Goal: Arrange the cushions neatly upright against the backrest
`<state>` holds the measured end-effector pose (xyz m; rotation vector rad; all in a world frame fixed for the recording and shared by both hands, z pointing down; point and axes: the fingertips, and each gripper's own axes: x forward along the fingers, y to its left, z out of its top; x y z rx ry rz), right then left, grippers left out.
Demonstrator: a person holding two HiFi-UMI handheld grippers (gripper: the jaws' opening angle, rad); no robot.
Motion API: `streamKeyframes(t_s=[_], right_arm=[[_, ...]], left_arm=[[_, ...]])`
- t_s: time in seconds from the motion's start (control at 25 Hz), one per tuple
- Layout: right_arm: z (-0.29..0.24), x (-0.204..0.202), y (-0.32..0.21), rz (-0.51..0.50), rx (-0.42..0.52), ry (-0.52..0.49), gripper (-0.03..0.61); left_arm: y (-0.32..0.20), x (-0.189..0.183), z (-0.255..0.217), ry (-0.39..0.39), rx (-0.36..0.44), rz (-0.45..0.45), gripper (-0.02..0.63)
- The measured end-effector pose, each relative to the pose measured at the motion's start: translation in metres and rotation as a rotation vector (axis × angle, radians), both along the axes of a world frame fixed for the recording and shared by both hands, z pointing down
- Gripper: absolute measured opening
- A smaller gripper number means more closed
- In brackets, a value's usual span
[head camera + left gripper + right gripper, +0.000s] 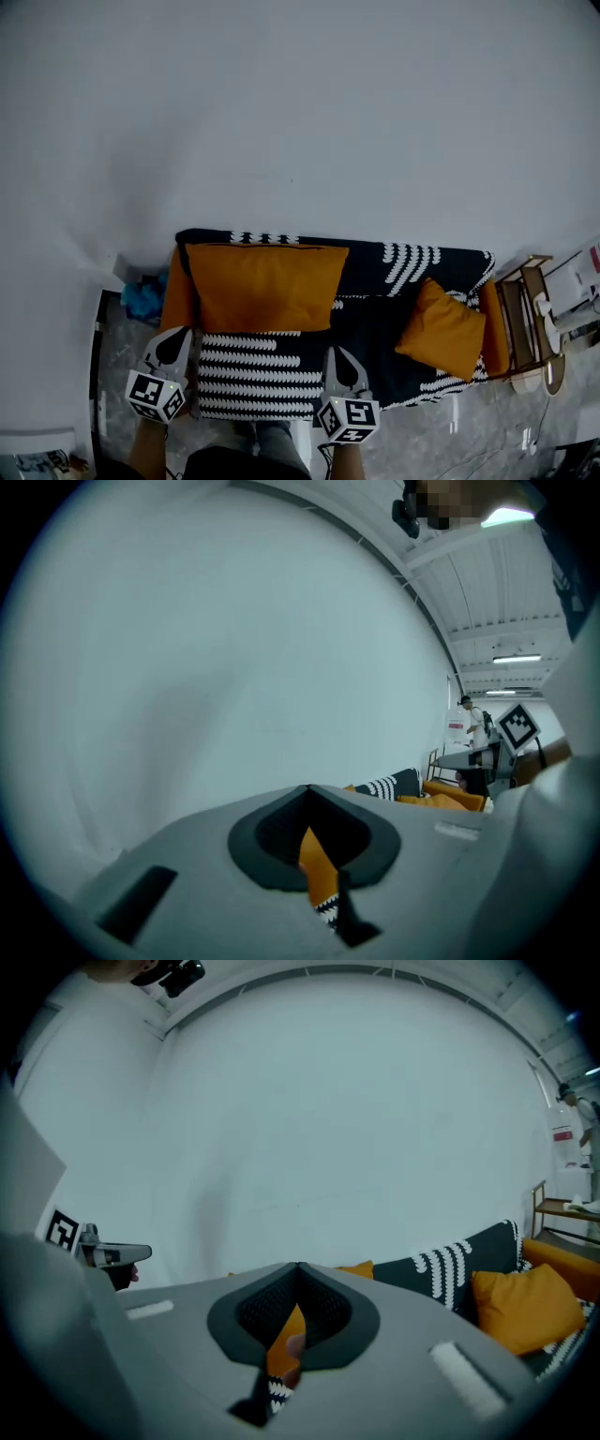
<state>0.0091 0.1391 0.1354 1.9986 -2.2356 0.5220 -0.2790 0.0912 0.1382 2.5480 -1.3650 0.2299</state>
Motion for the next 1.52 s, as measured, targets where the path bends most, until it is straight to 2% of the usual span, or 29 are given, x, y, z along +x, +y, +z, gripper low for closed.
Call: streamKeyframes(t_s=[0.12,0.44,0.56,0.72,0.92,1.16,1.52], right_arm=[[-0.024,0.001,0.009,-0.003,0.043,-0.01,0.014],[-0.06,0.004,0.041,0.005,0.083,0.042,0.014],[-0.071,0.009,0.05,0.039,0.089,0.076,0.014],[-0.085,0.013,0.054,0.074,0.118,0.023,0.012],[-0.095,0.028,0.064,0.127,0.136,0.039,0.014],[-0.095,0.068,0.093,0.232,0.108,0.111,0.014],[-0.092,0.153,0.18,0.495,0.095,0.135,0.014]], left_arm=[[0.003,0.002,-0.024,0.018,0.029,0.016,0.0],[0.025,0.01,-0.066,0.037,0.082,0.061,0.0],[0.029,0.014,-0.078,0.045,0.094,0.09,0.0],[0.03,0.025,-0.091,0.068,0.105,0.151,0.0],[0.025,0.042,-0.093,0.083,0.097,0.199,0.002],[0.024,0.095,-0.085,0.101,0.063,0.321,0.002],[0.053,0.22,-0.069,0.093,0.029,0.566,0.002]])
